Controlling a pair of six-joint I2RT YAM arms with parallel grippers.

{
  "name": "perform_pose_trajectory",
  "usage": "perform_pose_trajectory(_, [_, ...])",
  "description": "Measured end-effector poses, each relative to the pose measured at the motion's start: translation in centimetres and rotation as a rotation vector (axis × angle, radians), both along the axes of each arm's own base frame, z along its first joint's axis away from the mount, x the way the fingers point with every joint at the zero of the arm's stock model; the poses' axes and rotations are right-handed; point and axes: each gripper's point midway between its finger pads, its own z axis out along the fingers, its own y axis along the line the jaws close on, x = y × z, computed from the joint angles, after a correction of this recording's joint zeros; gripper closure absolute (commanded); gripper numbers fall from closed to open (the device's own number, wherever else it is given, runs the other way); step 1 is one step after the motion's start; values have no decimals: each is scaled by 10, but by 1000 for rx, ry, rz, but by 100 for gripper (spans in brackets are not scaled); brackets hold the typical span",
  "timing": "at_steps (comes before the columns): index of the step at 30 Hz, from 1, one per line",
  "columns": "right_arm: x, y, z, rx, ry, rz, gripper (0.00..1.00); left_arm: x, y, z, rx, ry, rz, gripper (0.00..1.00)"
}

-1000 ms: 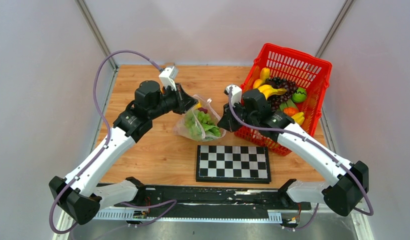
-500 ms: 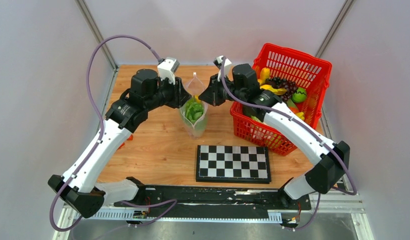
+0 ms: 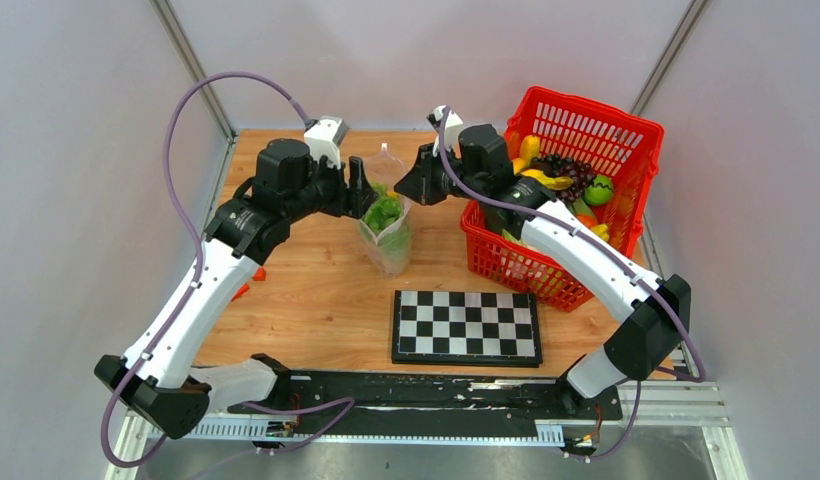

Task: Place the food in the zip-top bag and seal the zipper
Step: Adjust the zipper food storage bag at the center of the board.

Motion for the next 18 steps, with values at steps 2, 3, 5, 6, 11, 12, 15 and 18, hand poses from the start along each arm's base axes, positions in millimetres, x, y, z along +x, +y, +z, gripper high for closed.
perform_pose_trajectory(2, [1, 1, 2, 4, 0, -3, 100, -3, 5, 1, 7, -1, 17, 29])
perform_pose_trajectory(3, [1, 1, 2, 5, -1, -3, 100, -5, 8, 2, 7, -4, 22, 30])
perform_pose_trajectory(5, [2, 1, 1, 5, 3, -7, 100, -10, 11, 3, -4, -4, 31, 34])
perform_pose_trajectory(6, [3, 1, 1, 5, 3, -8, 100, -13, 12, 3, -9, -2, 32, 37])
perform_pose_trajectory(11, [3, 1, 1, 7, 3, -11, 100, -24, 14, -12, -33, 44, 42, 45])
perform_pose_trajectory(12, [3, 2, 1, 8, 3, -9, 100, -25, 13, -14, -39, 54, 40, 47])
perform_pose_trajectory(15, [2, 3, 2, 13, 0, -2, 100, -25, 10, -14, -58, 69, 41, 61])
perform_pose_trajectory(18, [2, 4, 3, 18, -3, 3, 100, -22, 8, -18, -67, 84, 54, 81])
